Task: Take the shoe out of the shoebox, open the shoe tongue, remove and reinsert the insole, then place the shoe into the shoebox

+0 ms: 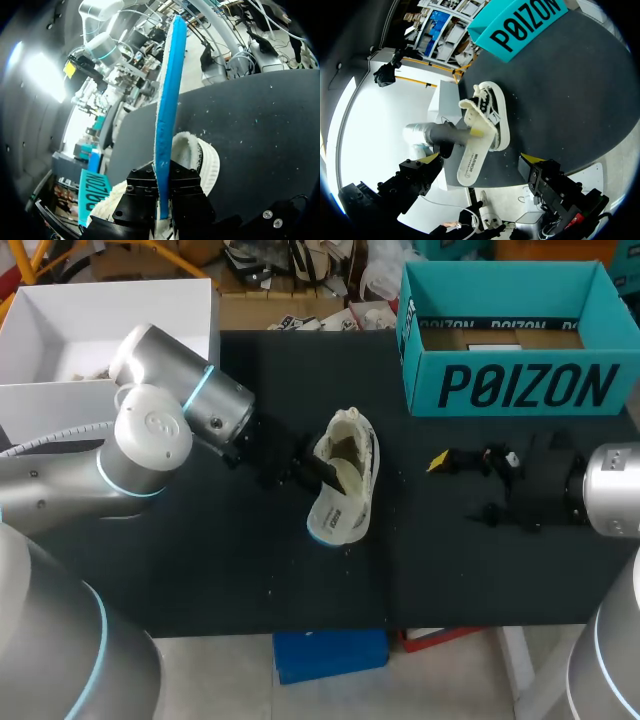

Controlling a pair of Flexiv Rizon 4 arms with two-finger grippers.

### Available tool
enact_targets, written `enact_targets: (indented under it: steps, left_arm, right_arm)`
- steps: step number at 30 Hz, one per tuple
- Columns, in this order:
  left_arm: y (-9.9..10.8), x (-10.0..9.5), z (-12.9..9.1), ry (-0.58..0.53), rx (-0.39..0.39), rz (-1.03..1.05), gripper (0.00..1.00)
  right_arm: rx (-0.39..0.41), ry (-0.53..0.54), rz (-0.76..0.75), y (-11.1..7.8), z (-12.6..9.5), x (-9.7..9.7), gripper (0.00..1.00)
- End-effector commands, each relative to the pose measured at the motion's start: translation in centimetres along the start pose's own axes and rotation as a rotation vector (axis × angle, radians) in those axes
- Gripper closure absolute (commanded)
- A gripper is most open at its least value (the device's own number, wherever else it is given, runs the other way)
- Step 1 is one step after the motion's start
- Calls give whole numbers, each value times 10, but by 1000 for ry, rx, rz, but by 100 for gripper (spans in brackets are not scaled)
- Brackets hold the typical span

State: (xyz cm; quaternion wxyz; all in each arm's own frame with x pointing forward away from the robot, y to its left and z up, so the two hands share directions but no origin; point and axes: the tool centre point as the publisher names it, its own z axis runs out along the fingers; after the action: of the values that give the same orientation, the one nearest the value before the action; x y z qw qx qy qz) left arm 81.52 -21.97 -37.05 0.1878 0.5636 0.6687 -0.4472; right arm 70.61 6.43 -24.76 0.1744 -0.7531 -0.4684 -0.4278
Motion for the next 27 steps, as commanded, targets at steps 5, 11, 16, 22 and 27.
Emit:
enact_targets:
  steps: [5,11,16,22,27]
  left_arm:
    - [12,-5,6,-5,-30,-12,100]
    - [18,-4,8,2,-41,-19,100]
    - [20,-5,6,11,-62,-26,85]
    - [15,-3,-2,32,-70,-28,68]
    - [5,2,-6,59,-65,-24,67]
  right_arm:
    - [0,-1,1,0,1,0,0]
    - [0,-1,1,0,1,0,0]
    - [0,-1,1,0,1,0,0]
    - [0,-1,1,0,1,0,0]
    - [0,-1,1,0,1,0,0]
